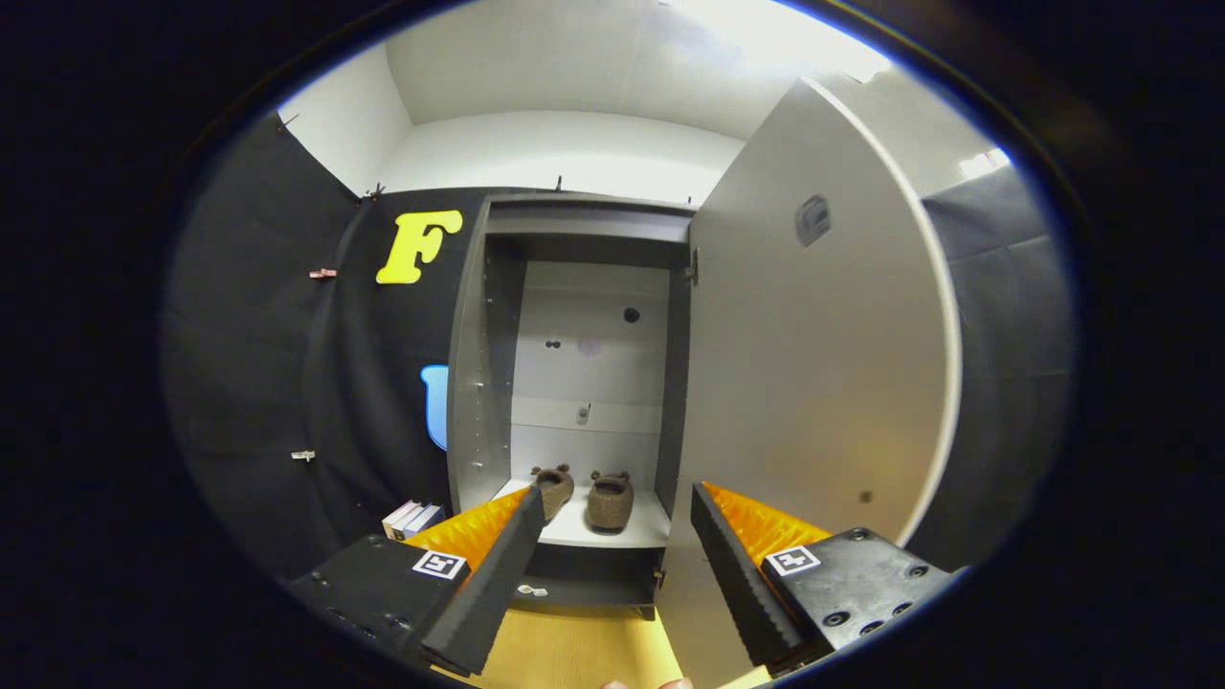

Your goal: Open the shoe cabinet door, grab the shoes and put them into the shoe cabinet, then close the shoe cabinet door.

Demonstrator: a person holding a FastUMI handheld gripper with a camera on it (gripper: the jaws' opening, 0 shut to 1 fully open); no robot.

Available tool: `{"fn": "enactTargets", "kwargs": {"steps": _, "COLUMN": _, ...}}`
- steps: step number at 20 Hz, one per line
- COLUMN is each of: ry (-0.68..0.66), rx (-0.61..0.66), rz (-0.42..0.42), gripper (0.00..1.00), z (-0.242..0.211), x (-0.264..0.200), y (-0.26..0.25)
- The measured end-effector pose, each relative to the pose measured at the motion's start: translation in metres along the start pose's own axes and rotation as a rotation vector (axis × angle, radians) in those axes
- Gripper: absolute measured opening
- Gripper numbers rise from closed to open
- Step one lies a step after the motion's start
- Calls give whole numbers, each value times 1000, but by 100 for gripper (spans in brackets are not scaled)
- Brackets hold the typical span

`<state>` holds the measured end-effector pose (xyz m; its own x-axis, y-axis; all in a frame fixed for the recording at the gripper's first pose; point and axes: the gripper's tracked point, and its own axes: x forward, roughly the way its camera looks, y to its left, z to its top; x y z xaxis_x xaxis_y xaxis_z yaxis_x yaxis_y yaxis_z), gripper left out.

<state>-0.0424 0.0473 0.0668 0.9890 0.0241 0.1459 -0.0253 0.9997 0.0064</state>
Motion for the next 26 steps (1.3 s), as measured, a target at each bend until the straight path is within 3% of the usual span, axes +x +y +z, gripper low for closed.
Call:
{"fn": "enactTargets", "kwargs": {"steps": 7, "ry": -20, "rx": 5, "rz": -55, "gripper": 98, "z": 17, "x": -70, "y": -65}}
{"fn": "enactTargets", "kwargs": {"steps": 13, "ry": -55, "rx": -29, "rz": -167, "gripper": 97, "z": 31, "x": -100, "y": -134}}
{"fn": "enactTargets", "kwargs": {"steps": 20, "ry": 51, "rx": 8, "rz": -381, "gripper": 98, "z": -3, "x": -67, "y": -252}}
{"fn": "enactTargets", "kwargs": {"steps": 26, "ry": 123, "rx": 81, "rz": -391, "gripper": 98, "z": -36, "x": -19, "y": -276}}
